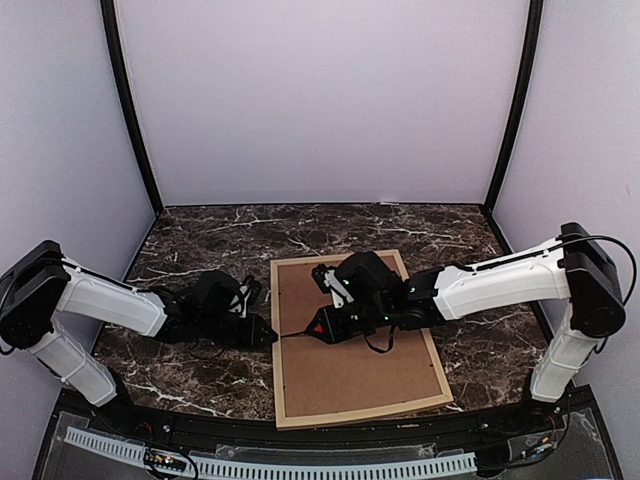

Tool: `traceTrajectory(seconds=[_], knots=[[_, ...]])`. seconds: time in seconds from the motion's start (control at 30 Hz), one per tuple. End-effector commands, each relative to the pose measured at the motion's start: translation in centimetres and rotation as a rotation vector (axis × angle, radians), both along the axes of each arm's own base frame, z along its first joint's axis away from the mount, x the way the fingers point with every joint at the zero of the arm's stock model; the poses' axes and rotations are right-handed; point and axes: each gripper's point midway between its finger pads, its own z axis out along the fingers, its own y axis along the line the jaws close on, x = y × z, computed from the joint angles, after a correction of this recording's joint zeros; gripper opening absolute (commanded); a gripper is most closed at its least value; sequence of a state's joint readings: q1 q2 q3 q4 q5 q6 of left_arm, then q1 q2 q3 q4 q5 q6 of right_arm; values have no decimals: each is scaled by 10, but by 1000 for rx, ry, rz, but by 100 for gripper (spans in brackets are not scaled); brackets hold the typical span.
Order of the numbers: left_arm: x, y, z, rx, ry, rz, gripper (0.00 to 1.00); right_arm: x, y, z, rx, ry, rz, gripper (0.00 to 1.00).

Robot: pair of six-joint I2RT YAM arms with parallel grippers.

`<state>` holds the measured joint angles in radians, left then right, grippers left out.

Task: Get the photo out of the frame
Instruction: Hold the photo frame at the center of the board.

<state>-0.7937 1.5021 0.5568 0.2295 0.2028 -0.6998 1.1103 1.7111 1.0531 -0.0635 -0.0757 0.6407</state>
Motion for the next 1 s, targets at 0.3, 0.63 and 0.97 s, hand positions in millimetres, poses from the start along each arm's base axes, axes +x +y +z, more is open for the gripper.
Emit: traceTrajectory(seconds=[0.3,0.63,0.97], knots=[[4,-3,-2,-3,6,-3,20,-1,21,18,68,-27,29,0],[3,-2,-6,5,14,-3,18,-3,27,21,83,-27,46,0],[1,-3,-11,8,29,-9,17,-3,30,23,89,-24,53,0]])
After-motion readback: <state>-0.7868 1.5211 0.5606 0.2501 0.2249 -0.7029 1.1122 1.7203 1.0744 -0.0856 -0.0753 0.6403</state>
